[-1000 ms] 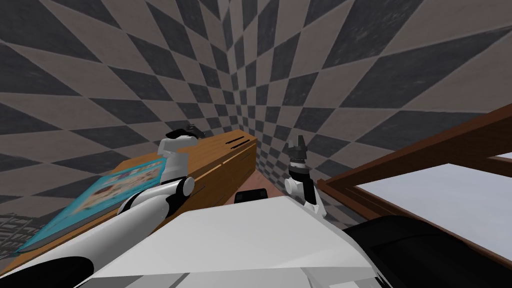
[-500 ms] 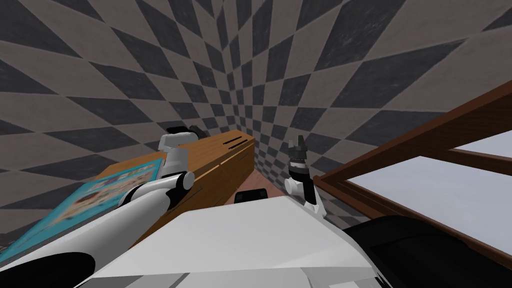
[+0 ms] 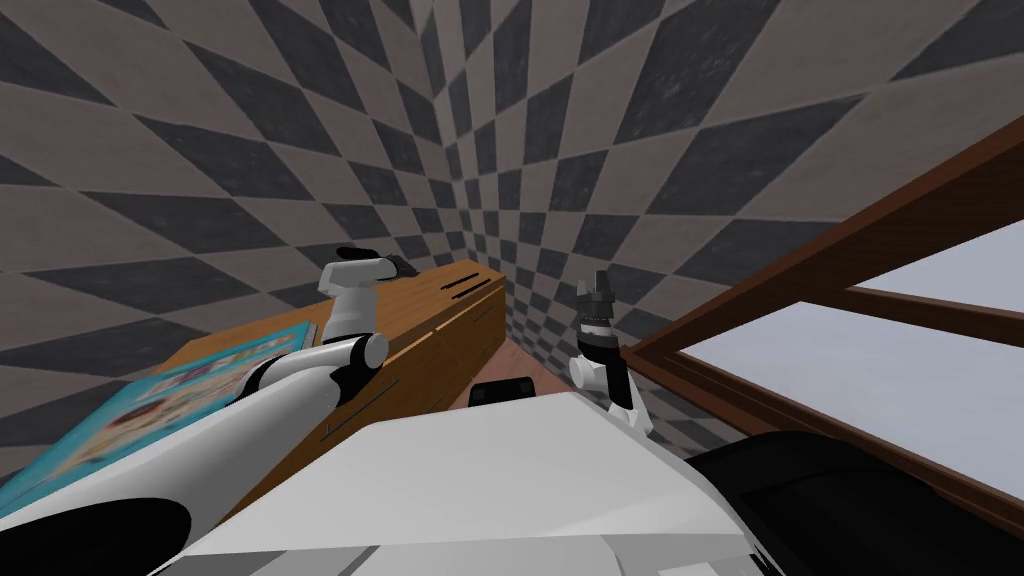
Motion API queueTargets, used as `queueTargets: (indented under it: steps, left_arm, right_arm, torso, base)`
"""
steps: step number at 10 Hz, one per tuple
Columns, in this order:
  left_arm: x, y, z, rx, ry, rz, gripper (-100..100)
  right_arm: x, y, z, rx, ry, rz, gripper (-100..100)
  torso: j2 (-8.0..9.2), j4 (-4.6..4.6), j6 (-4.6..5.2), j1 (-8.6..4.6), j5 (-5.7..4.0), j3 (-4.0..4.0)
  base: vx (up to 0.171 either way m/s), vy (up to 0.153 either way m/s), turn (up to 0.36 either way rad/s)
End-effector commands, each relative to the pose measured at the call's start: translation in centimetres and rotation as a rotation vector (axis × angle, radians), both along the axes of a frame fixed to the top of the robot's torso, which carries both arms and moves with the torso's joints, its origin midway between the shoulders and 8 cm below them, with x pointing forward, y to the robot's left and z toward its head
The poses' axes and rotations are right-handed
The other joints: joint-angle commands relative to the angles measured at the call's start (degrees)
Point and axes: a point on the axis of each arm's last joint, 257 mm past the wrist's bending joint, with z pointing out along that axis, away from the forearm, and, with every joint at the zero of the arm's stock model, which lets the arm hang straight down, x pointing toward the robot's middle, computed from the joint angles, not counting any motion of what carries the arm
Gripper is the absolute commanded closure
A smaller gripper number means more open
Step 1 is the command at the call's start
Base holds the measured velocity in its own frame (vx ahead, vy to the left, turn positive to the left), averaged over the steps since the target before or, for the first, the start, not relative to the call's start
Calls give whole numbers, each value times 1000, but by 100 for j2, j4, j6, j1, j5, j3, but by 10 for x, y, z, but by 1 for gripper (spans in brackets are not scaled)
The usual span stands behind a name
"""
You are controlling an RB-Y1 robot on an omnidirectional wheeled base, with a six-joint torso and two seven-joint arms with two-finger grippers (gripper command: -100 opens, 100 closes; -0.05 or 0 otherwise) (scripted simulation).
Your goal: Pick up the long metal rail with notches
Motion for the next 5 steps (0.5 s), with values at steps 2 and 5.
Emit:
queueTargets:
  steps: [2,5]
  left_arm:
    - [1,-5,-14,-68,79,-1,-100]
    - [-1,-11,-29,-132,164,-2,-100]
  right_arm:
    - [0,0,0,0,0,0,0]
    - [0,0,0,0,0,0,0]
  torso:
    - [1,1,6,-7,-3,1]
    - [-1,0,7,-8,-3,0]
  base:
    - [-11,-21,-123]
    - [-3,-18,-88]
